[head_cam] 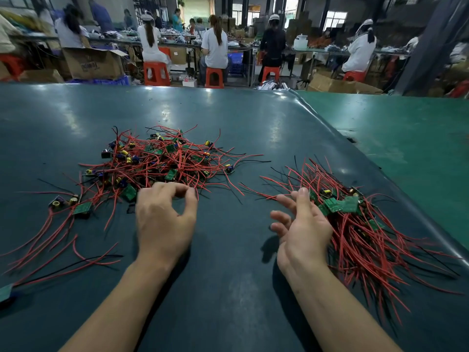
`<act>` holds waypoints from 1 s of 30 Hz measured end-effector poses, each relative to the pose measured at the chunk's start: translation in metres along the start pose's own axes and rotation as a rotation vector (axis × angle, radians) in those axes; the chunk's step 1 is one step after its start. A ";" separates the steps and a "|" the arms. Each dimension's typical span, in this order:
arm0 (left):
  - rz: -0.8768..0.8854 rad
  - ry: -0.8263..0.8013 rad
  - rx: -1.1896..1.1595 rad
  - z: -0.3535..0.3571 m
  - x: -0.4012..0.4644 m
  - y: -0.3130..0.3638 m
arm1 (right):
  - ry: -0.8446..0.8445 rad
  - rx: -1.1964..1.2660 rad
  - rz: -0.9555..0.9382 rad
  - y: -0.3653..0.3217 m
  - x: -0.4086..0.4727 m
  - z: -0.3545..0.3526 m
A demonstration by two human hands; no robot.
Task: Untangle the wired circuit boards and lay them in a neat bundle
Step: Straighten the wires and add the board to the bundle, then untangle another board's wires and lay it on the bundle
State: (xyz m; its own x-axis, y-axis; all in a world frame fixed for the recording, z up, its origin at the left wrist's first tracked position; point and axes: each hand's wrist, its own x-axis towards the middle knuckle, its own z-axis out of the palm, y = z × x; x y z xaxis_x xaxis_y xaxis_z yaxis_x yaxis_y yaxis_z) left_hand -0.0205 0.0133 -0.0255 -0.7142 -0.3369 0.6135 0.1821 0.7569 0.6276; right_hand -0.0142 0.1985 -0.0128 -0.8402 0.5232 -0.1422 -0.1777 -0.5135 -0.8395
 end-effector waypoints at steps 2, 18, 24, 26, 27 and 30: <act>0.007 0.035 0.172 -0.003 0.004 -0.007 | -0.007 -0.009 0.055 0.002 0.002 0.001; -0.012 0.120 0.051 -0.005 0.012 -0.017 | -0.334 -0.276 0.004 0.009 -0.005 0.002; 0.531 0.030 -0.215 -0.005 -0.012 0.015 | -0.481 -0.554 -0.189 0.015 -0.005 0.001; 0.671 -0.134 -0.389 -0.001 -0.023 0.026 | -0.642 -0.806 -0.317 0.020 -0.004 -0.001; 0.693 -0.193 -0.458 0.000 -0.026 0.029 | -0.678 -0.849 -0.350 0.022 -0.004 -0.001; 0.651 -0.254 -0.535 -0.002 -0.028 0.033 | -0.602 -0.744 -0.383 0.022 -0.005 0.000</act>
State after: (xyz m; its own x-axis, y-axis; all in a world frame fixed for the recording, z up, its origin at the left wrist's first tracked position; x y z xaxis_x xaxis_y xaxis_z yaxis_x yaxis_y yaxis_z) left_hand 0.0065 0.0468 -0.0213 -0.4756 0.2526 0.8426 0.8521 0.3704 0.3698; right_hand -0.0136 0.1847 -0.0305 -0.9477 0.0307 0.3177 -0.2977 0.2740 -0.9145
